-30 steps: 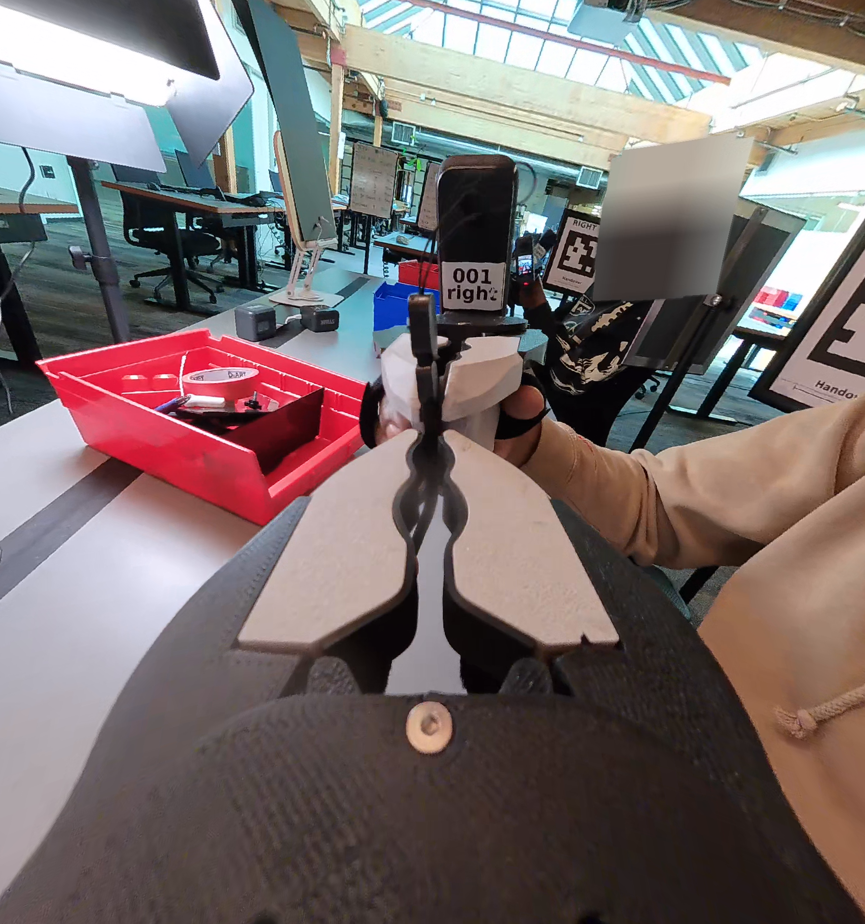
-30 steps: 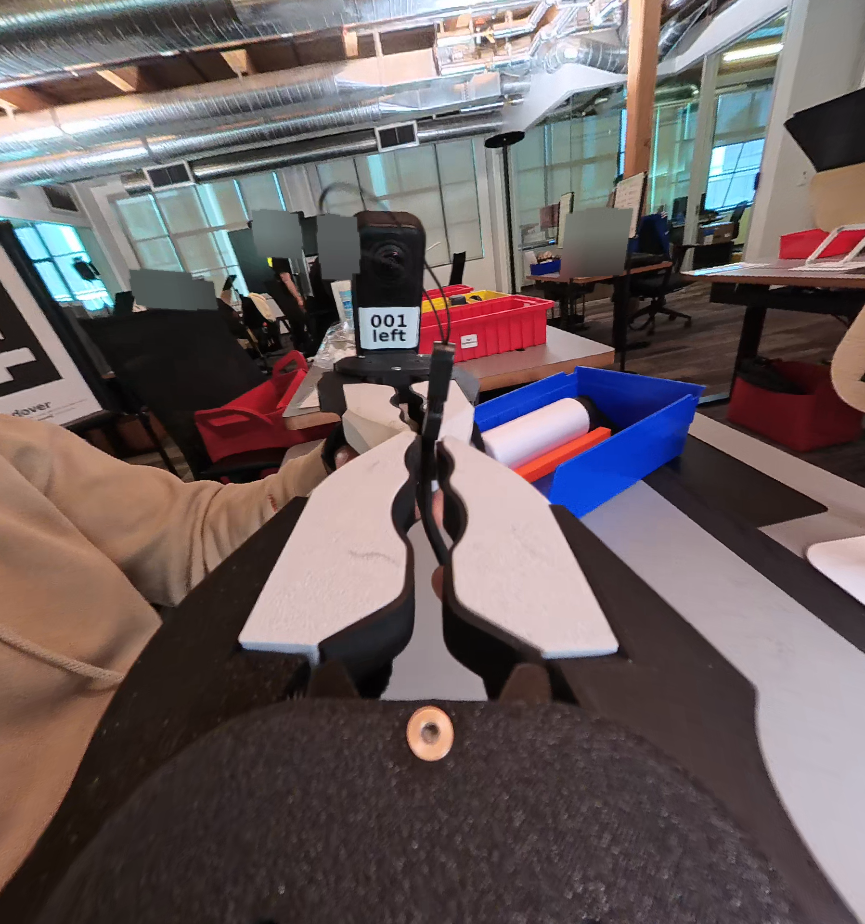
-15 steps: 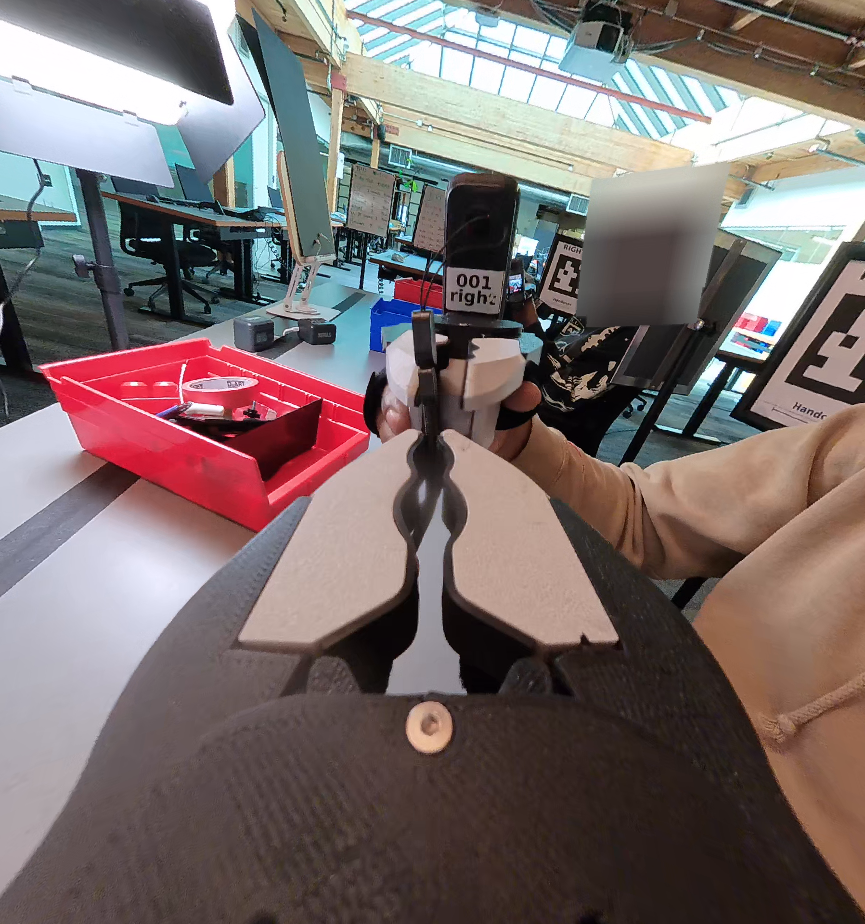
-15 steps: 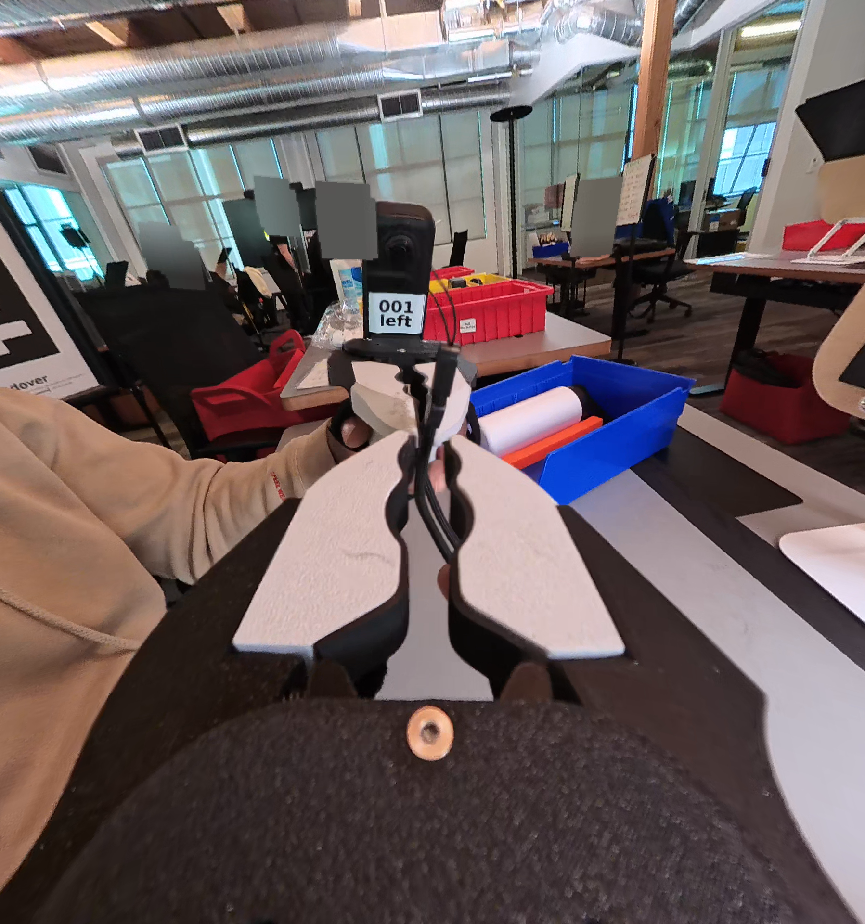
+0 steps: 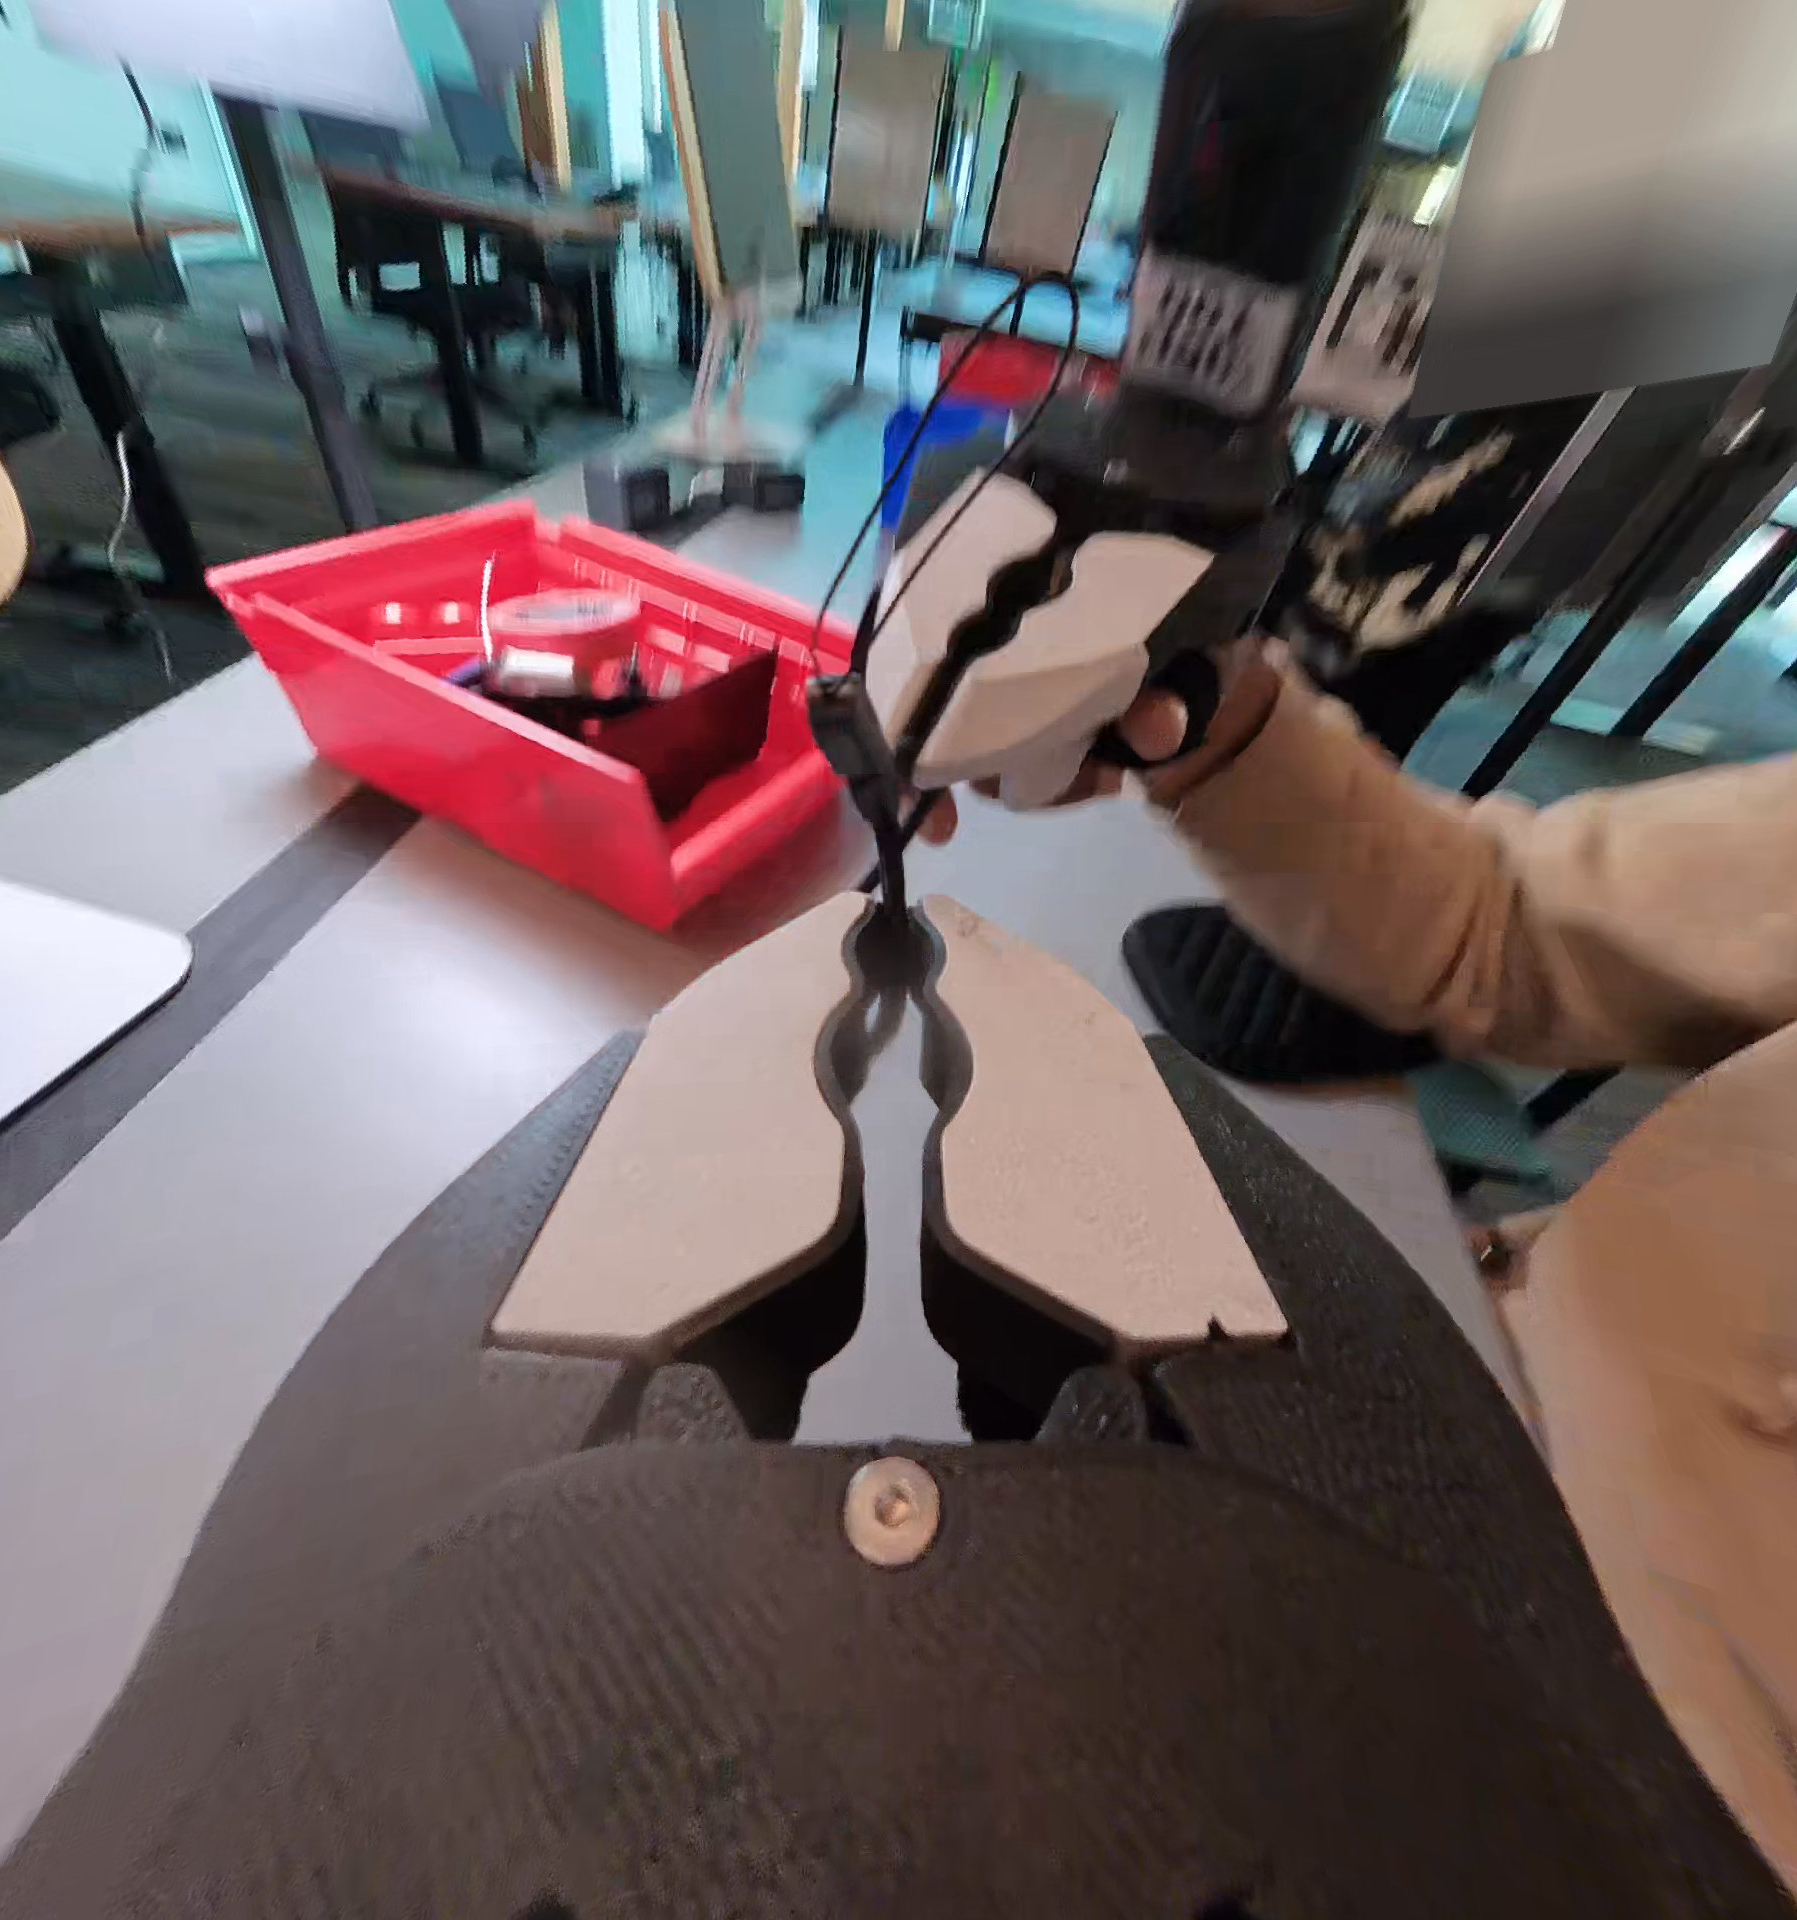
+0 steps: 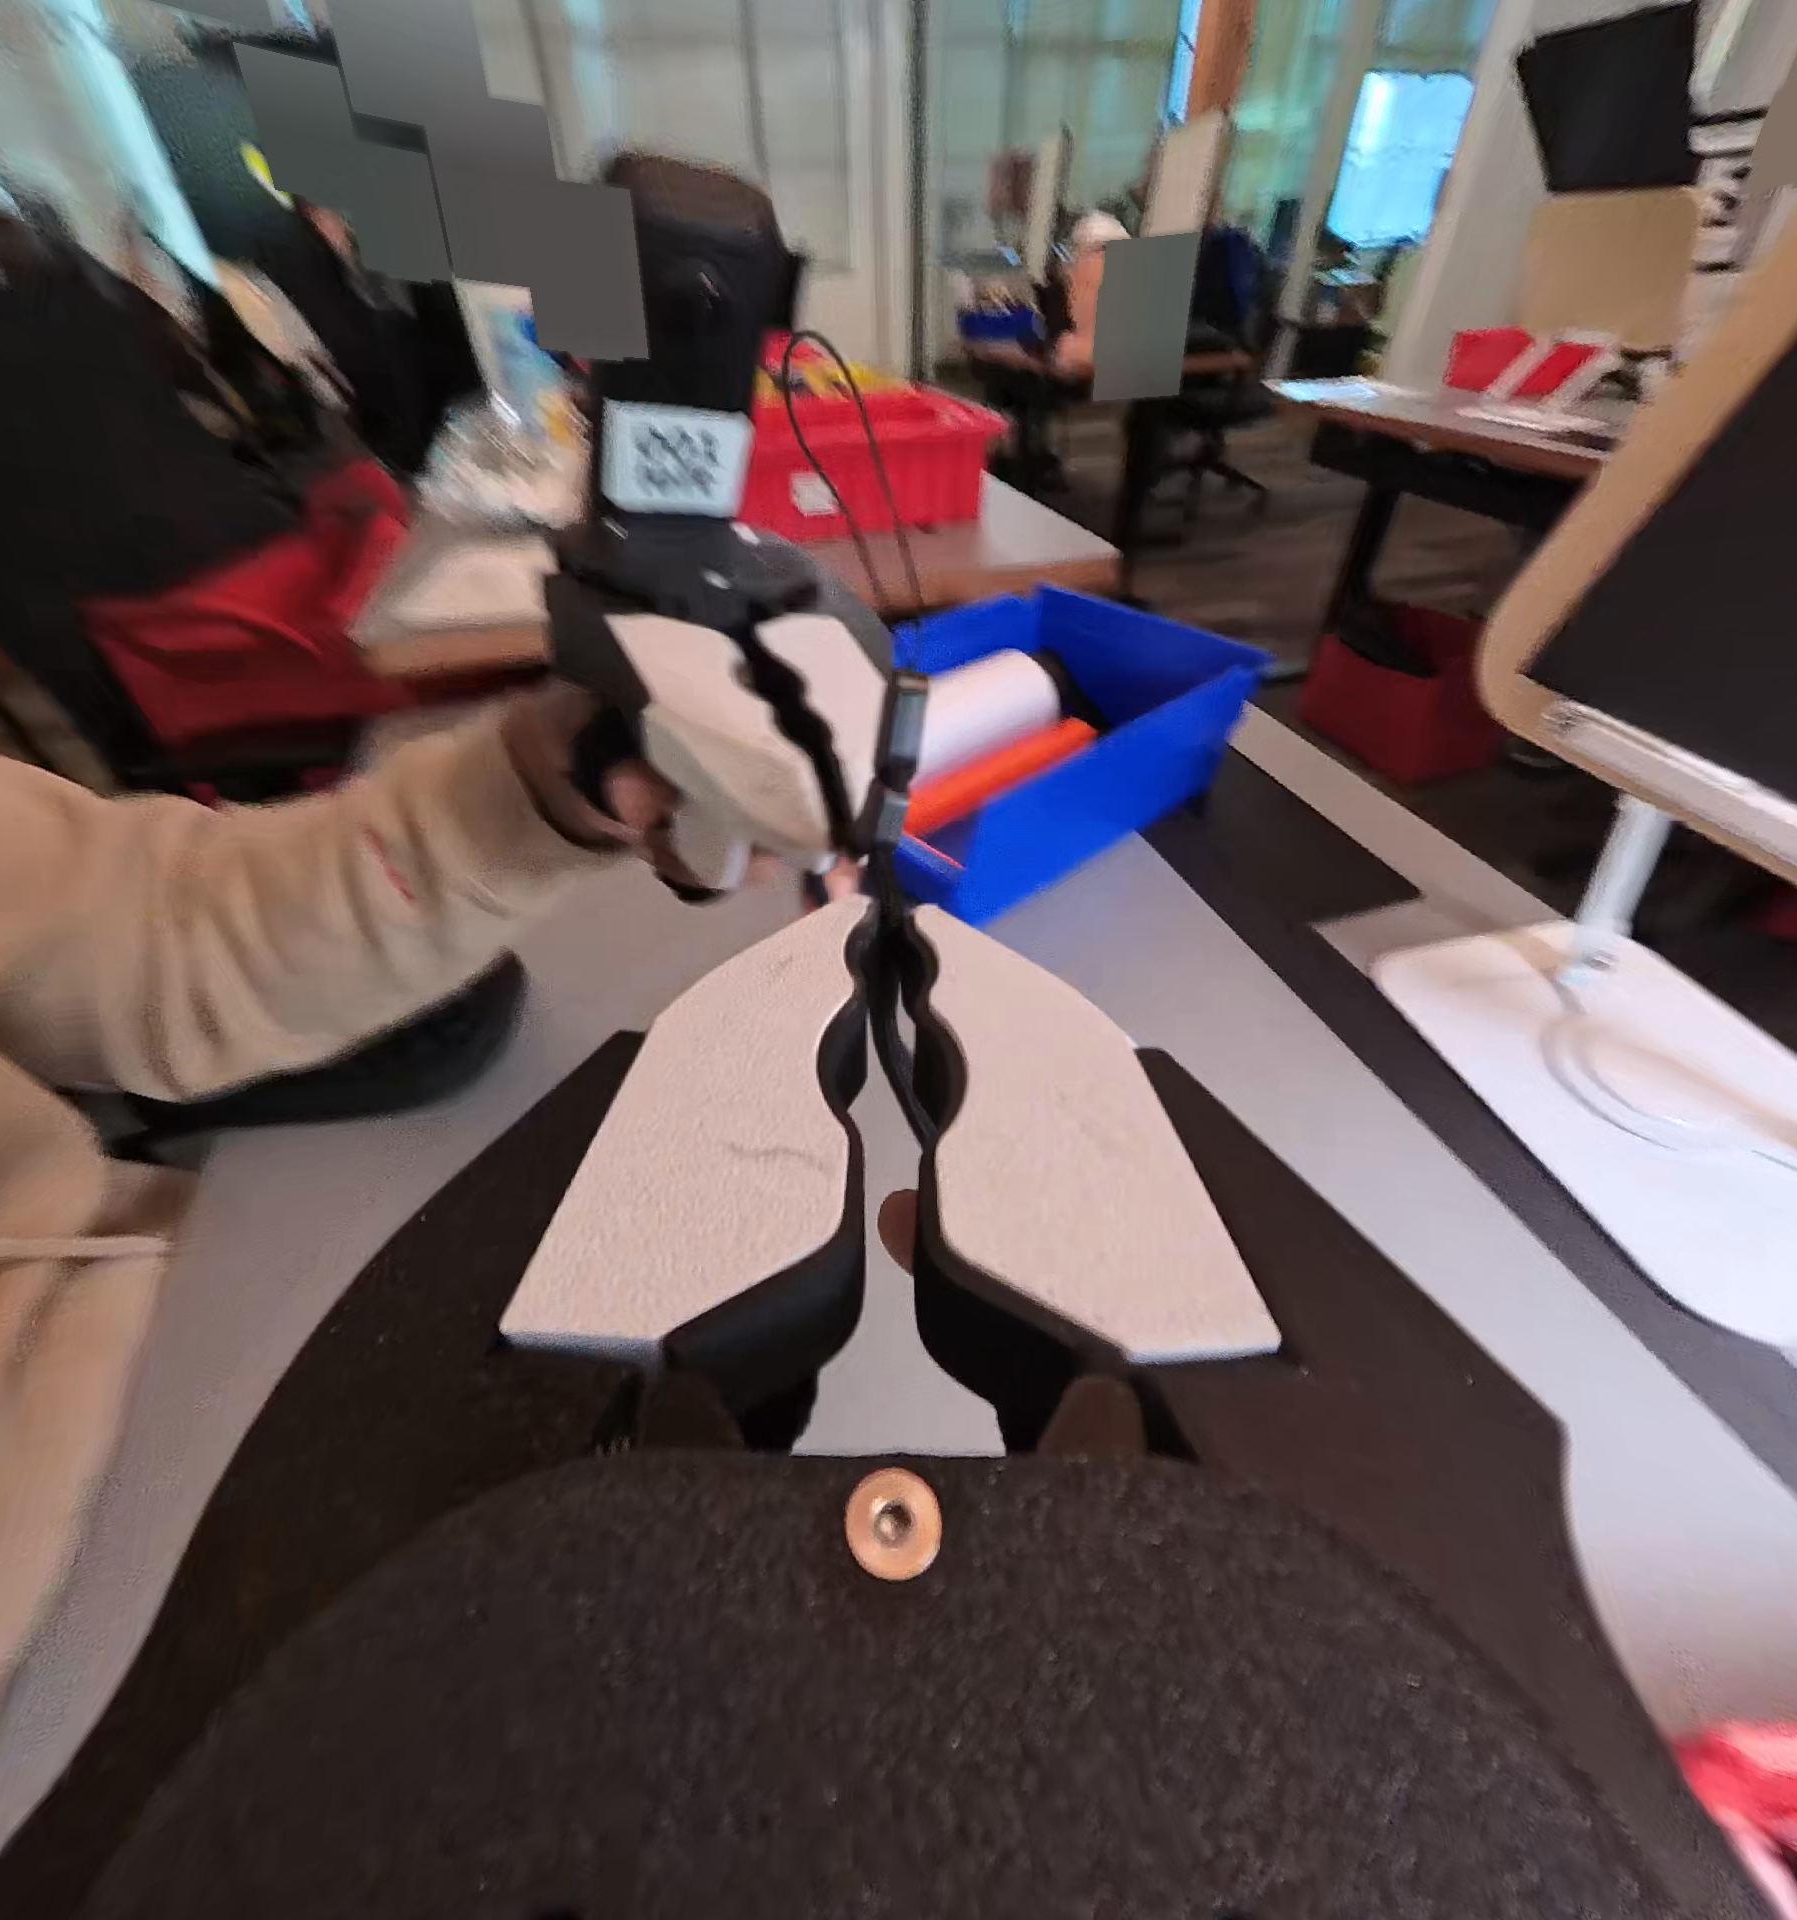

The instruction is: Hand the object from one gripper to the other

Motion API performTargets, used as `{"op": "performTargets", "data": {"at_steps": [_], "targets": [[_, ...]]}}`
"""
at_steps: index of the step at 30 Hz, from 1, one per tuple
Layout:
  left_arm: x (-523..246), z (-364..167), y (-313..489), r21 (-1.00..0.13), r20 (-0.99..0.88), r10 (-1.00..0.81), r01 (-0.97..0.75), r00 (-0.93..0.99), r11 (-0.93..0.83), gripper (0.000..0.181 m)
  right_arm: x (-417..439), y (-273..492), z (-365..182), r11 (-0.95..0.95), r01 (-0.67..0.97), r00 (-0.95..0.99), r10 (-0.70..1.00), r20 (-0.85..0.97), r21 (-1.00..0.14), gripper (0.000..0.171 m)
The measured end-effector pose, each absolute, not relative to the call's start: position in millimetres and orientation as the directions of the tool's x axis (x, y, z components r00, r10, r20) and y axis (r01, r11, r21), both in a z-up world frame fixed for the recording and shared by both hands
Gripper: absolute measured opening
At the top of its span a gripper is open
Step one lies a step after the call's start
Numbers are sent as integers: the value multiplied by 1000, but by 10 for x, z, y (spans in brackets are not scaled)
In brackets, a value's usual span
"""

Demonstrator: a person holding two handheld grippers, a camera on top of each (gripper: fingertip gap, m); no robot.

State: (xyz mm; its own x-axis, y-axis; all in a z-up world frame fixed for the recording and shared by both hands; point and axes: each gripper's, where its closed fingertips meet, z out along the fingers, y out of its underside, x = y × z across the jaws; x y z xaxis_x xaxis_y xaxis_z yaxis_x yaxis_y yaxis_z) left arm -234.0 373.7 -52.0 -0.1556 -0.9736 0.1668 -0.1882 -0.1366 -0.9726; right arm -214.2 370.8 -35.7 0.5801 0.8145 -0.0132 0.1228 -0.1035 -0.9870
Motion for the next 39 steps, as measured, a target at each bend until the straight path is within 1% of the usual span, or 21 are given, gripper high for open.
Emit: {"op": "performTargets", "data": {"at_steps": [1,2,4,6,8,11,14,15,16,19,22,25,28,29,31,34,35,36,37,39], "targets": [[-2333,-606,3748,-966,136,-981,-236,-138,-101,7,-2118,3753,-452,-98,202,613,789,48,-974,2],[-2345,-618,3781,-968,100,-988,-241,-117,-70,13,-2099,3789,-539,-104,271,634,767,96,-957,2],[-2438,-501,3856,-978,60,-995,-206,-77,-43,21,-2055,3827,-667,-134,361,654,742,148,-923,2],[-2574,-357,3943,-981,2,-1000,-193,-9,-1,22,-1966,3862,-782,-164,443,668,716,203,-881,2],[-2659,-303,3961,-968,-122,-991,-225,48,108,23,-1918,3868,-916,-193,512,658,715,238,-837,2],[-2541,-500,3835,-911,-243,-970,-349,24,219,24,-2065,3825,-1068,-204,546,608,764,217,-812,2],[-2400,-961,3795,-769,-380,-923,-534,-59,351,20,-2233,3756,-1172,-194,574,554,807,203,-795,2],[-2388,-1066,3815,-724,-418,-905,-573,-76,383,19,-2261,3737,-1186,-188,584,543,814,208,-789,2],[-2375,-1125,3804,-704,-430,-898,-587,-96,400,19,-2283,3719,-1187,-180,591,533,819,213,-787,2],[-2313,-1137,3730,-703,-446,-886,-563,-127,434,19,-2340,3664,-1172,-162,600,509,833,218,-783,2],[-2302,-1205,3725,-660,-488,-860,-582,-150,476,18,-2360,3639,-1179,-150,615,494,838,230,-774,2],[-2266,-1246,3758,-622,-543,-826,-587,-153,518,10,-2372,3632,-1183,-139,626,487,839,245,-768,2],[-2232,-1152,3816,-651,-559,-823,-562,-99,510,7,-2297,3720,-1115,-117,625,525,795,305,-772,3],[-2240,-1111,3843,-671,-548,-833,-554,-77,492,6,-2237,3769,-1062,-104,625,547,765,340,-773,6],[-2266,-1046,3882,-713,-512,-858,-534,-44,453,6,-2112,3839,-978,-72,647,568,709,417,-759,21],[-2274,-1003,3875,-770,-440,-897,-500,-36,397,6,-2036,3897,-983,-20,718,535,656,532,-696,28],[-2269,-1000,3880,-781,-424,-905,-494,-30,382,6,-2057,3904,-1015,-3,740,511,653,560,-672,27],[-2266,-1002,3890,-790,-409,-912,-491,-24,367,6,-2088,3906,-1041,19,761,485,648,587,-649,20],[-2267,-1008,3901,-799,-392,-920,-489,-20,350,6,-2107,3920,-1031,44,774,471,627,620,-632,6],[-2301,-1038,3950,-802,-361,-932,-508,-6,314,9,-2099,3940,-1008,51,791,463,601,652,-610,3]]}}
